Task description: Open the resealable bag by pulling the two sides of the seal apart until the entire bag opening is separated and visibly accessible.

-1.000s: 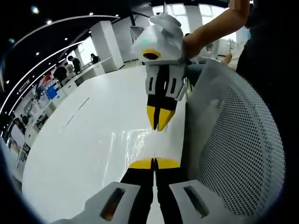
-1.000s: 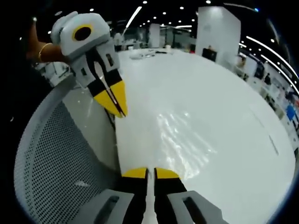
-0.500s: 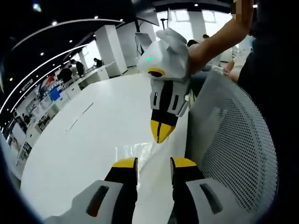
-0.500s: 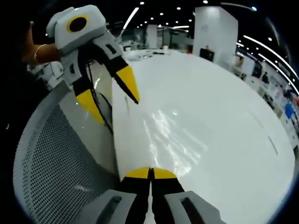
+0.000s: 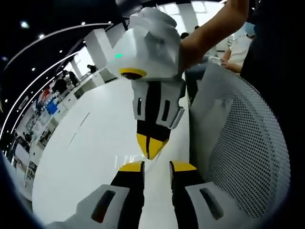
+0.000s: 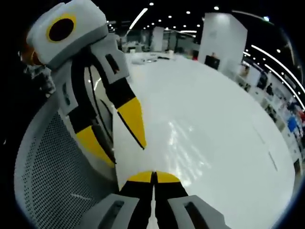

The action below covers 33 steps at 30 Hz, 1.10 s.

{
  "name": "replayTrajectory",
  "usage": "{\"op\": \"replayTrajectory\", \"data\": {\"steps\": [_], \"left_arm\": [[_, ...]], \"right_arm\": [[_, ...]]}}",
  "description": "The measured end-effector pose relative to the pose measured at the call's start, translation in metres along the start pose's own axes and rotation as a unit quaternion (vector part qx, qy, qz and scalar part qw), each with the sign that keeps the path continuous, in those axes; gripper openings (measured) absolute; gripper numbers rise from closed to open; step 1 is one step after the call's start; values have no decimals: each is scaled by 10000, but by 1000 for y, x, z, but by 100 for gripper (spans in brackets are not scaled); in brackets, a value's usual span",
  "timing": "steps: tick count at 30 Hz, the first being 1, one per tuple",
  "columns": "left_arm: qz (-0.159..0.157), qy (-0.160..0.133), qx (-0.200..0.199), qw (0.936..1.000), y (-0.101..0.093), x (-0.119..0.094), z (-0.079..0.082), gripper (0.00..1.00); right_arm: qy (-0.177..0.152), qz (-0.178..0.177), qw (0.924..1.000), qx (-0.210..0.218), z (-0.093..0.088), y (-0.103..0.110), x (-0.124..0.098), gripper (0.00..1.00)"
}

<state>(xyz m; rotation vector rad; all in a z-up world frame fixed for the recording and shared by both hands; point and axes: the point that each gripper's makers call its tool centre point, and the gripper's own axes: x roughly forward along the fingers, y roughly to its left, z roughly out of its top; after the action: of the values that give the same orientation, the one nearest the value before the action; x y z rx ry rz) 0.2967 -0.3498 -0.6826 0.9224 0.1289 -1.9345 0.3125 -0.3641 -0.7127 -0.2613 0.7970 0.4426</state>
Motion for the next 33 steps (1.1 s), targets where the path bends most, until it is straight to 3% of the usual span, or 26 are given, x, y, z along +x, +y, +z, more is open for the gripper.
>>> {"op": "replayTrajectory", "data": {"steps": [7,12,27,33], "left_arm": [[47,172,-42,9998,0,4,-10,13],[215,266,-31,9994,8,3,-13,4],[353,282,-39,9990,16,-1,-16,1],[298,268,-57,9992,16,0,-16,0]], "right_arm": [[-198,-48,9998,11,12,-1,-3,0],[-342,-128,9993,10,22,-3,-6,0],[-941,-469,9928,582,44,-24,-22,0],[-1113,-692,9900,525,53,-30,-29,0]]}}
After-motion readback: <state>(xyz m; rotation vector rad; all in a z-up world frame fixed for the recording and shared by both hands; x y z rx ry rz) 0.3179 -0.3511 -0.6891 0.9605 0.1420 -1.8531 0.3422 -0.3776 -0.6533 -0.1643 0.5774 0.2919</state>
